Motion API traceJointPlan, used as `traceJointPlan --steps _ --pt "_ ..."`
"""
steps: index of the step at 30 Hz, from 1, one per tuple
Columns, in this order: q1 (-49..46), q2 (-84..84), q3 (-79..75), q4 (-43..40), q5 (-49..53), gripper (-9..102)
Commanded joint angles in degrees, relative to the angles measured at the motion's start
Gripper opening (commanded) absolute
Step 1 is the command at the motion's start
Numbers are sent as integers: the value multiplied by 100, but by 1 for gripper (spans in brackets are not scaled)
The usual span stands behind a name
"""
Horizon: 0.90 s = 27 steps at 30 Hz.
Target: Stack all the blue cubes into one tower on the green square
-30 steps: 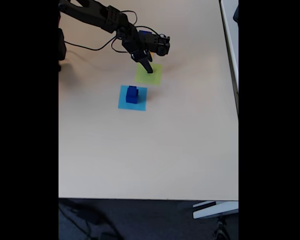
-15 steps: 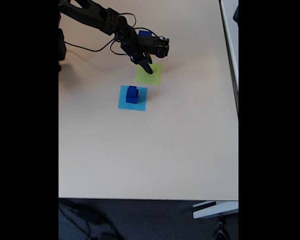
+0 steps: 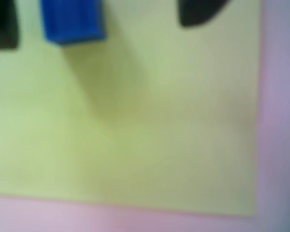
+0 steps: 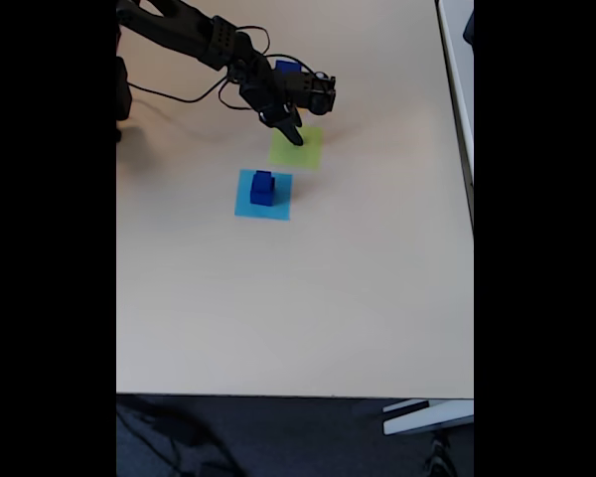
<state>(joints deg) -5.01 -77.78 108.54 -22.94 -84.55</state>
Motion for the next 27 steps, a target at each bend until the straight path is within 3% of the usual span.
traceJointPlan --steps 1,27 --pt "-44 18 -35 114 35 16" --pt "-149 105 -18 123 149 8"
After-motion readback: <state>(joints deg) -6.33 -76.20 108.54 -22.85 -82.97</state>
